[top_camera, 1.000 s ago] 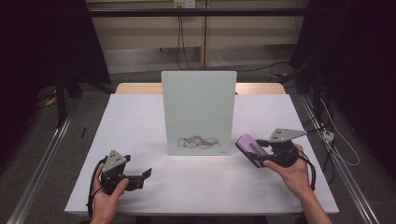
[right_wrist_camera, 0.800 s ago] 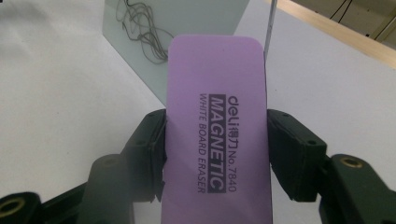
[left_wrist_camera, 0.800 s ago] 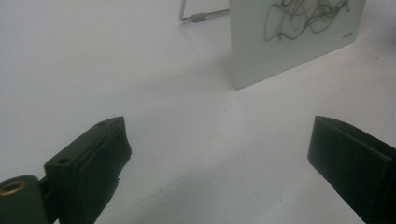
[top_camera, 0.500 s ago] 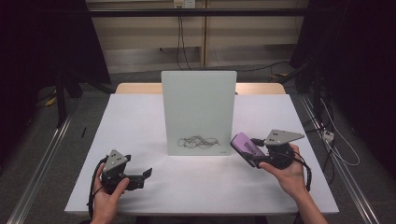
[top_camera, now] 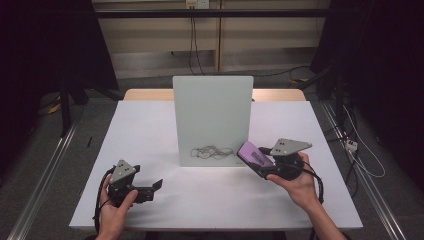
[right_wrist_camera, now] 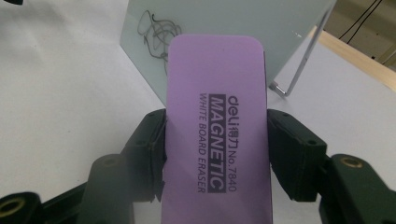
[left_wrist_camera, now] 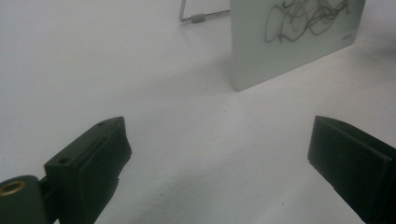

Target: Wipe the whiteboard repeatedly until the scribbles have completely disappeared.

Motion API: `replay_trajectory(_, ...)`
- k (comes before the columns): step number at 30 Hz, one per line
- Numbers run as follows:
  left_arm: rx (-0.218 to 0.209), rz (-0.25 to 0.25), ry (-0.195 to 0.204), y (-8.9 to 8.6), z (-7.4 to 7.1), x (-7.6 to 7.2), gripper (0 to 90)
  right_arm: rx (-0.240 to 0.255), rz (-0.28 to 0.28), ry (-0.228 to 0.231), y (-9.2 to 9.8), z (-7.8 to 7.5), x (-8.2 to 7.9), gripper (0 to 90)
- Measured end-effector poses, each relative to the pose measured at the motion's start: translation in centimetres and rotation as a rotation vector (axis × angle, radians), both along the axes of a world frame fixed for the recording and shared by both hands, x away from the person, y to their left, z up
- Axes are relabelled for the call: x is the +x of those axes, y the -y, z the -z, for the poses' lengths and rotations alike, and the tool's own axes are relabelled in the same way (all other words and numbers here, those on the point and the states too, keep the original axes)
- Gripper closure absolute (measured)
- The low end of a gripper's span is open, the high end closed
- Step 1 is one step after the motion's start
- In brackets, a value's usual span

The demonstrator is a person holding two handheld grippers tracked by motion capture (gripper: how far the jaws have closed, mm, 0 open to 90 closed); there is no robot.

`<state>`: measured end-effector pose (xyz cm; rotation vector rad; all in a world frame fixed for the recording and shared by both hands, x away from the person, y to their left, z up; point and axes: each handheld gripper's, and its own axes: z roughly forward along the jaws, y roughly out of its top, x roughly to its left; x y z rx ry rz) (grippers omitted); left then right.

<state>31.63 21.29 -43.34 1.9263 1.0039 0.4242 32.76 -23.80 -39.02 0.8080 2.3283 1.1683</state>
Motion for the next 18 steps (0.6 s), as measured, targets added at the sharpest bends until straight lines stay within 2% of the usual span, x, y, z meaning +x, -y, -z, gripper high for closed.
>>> replay_trajectory(6, -0.003, -0.004, 0.0, -0.1, 0.0, 0.0, 5.2, -0.013, -0.02, 0.029, -1.6, -0.3, 0.7, 41.4)
replay_trajectory(13, -0.003, 0.008, 0.001, 0.0, -0.1, 0.2, 5.3, -0.008, -0.038, 0.031, -3.5, 0.1, 2.2, 41.4)
replay_trajectory(14, 0.006, 0.012, 0.004, 0.0, -0.1, 0.1, 5.2, -0.014, -0.044, 0.033, -3.7, 0.1, 2.3, 41.4)
replay_trajectory(18, 0.0, 0.009, 0.004, 0.1, -0.1, 0.1, 5.2, -0.02, -0.051, 0.056, -4.1, -0.3, 2.4, 41.4)
